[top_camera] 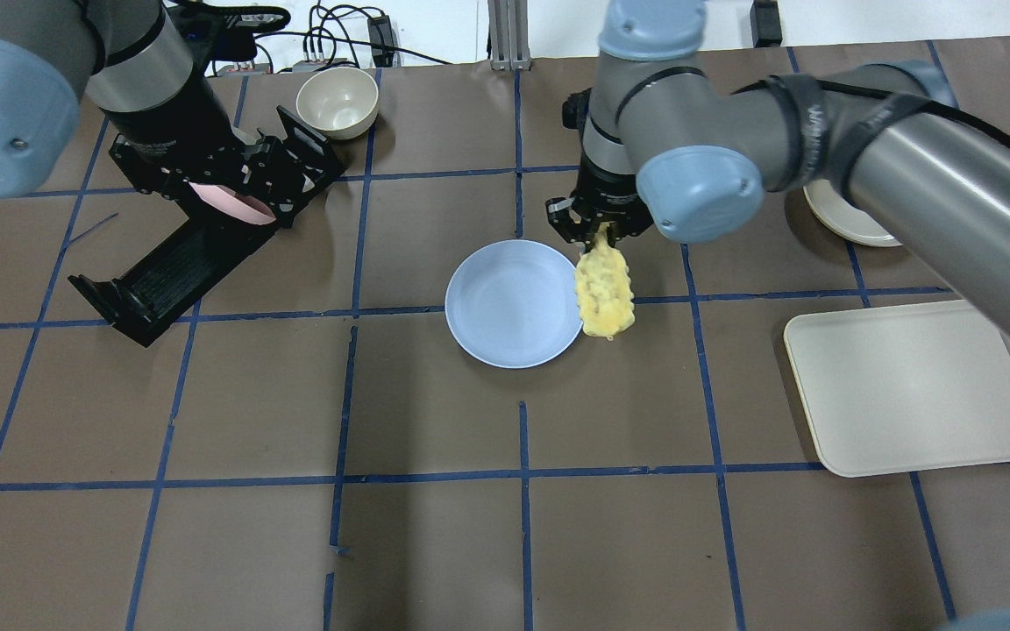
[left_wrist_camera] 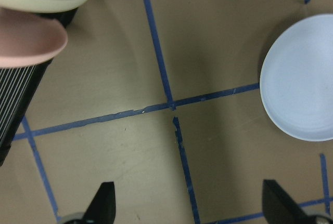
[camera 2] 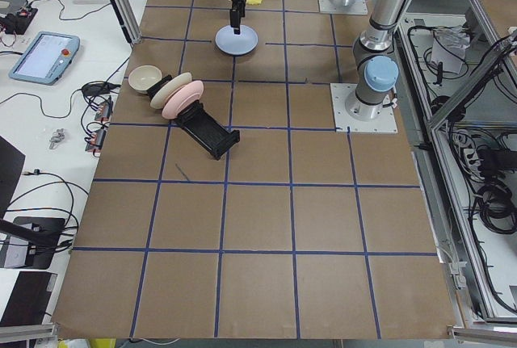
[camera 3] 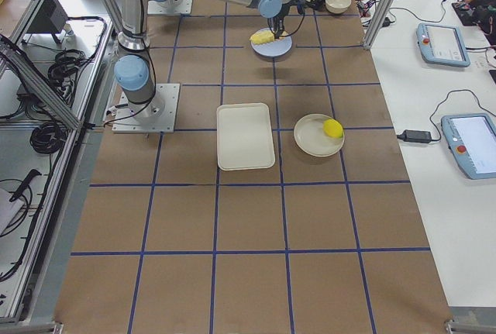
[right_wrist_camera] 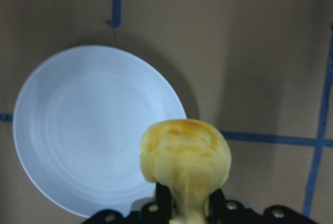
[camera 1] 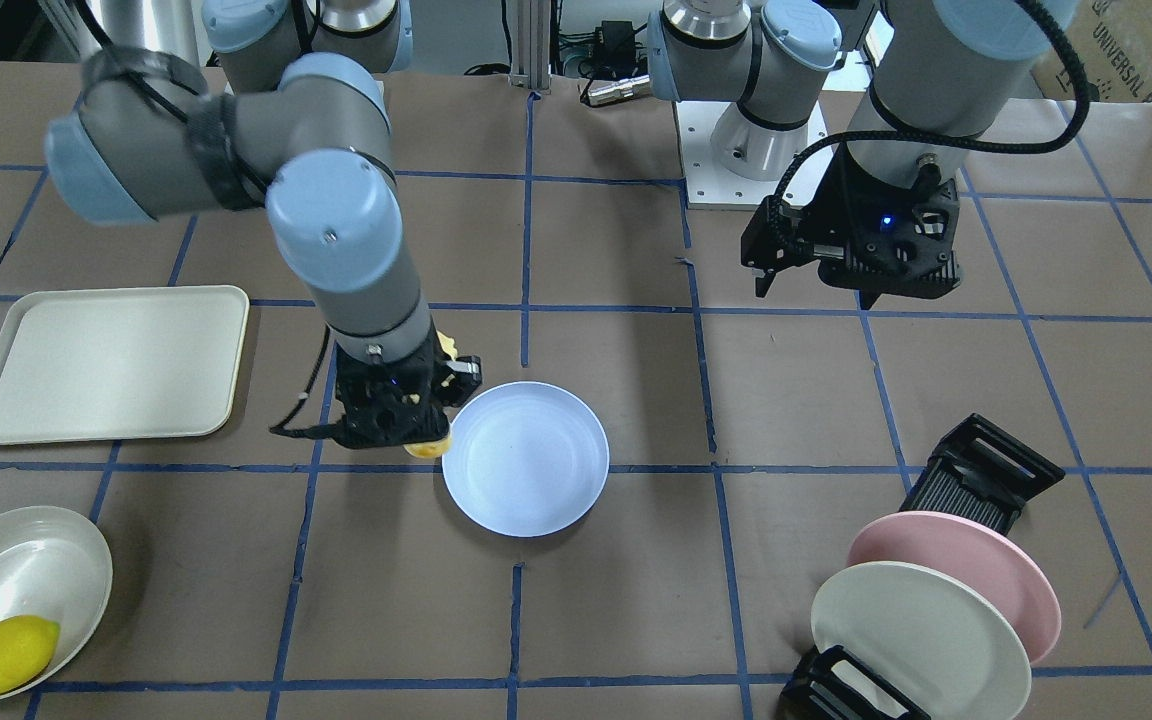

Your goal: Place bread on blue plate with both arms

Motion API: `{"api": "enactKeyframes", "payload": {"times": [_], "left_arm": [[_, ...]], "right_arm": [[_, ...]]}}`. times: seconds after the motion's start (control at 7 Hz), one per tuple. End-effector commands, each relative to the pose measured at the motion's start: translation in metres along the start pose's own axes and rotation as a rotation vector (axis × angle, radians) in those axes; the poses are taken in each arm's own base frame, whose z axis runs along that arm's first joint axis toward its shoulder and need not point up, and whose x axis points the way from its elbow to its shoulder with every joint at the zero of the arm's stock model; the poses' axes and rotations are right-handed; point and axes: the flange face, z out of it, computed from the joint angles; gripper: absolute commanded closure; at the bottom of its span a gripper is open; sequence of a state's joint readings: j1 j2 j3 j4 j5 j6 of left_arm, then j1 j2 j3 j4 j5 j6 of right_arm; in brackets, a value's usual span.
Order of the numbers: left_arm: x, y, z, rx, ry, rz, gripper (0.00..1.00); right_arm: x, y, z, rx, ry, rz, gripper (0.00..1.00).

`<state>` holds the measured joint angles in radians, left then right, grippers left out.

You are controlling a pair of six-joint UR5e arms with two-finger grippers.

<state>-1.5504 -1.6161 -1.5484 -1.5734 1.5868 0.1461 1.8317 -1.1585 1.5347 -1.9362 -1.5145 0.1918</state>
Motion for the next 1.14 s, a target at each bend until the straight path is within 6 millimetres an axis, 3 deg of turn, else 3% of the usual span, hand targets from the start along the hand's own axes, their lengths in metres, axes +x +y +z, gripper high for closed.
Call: {"api": "enactKeyframes", "payload": {"times": [0.0,0.14,0.29,0.43,0.71,0.86,1.0], "left_arm": [[-0.002,-0.001,-0.02,-0.052,0.007,-0.014,0.0],[-0.002,-0.002,-0.014,-0.059,0.012,-0.031,0.0],[-0.002,-0.001,-0.012,-0.062,0.012,-0.046,0.0],[-0.002,-0.002,-0.012,-0.061,0.011,-0.053,0.0],[-0.002,-0.001,-0.013,-0.061,0.013,-0.053,0.0],[-0.002,-0.001,-0.014,-0.059,0.014,-0.053,0.0],[-0.002,-0.003,-0.014,-0.056,0.018,-0.053,0.0]], "right_arm": [[-0.095,-0.047,0.05,0.0,0.002,0.052,0.67],[-0.099,-0.062,0.082,-0.027,0.012,0.051,0.67],[-0.098,-0.06,0.084,-0.037,0.022,0.051,0.67],[-0.093,-0.051,0.08,-0.098,0.04,0.061,0.65],[-0.09,-0.034,0.053,-0.145,0.061,0.079,0.64],[-0.088,-0.029,0.058,-0.158,0.074,0.07,0.62],[-0.086,-0.027,0.073,-0.156,0.076,0.066,0.22]]}}
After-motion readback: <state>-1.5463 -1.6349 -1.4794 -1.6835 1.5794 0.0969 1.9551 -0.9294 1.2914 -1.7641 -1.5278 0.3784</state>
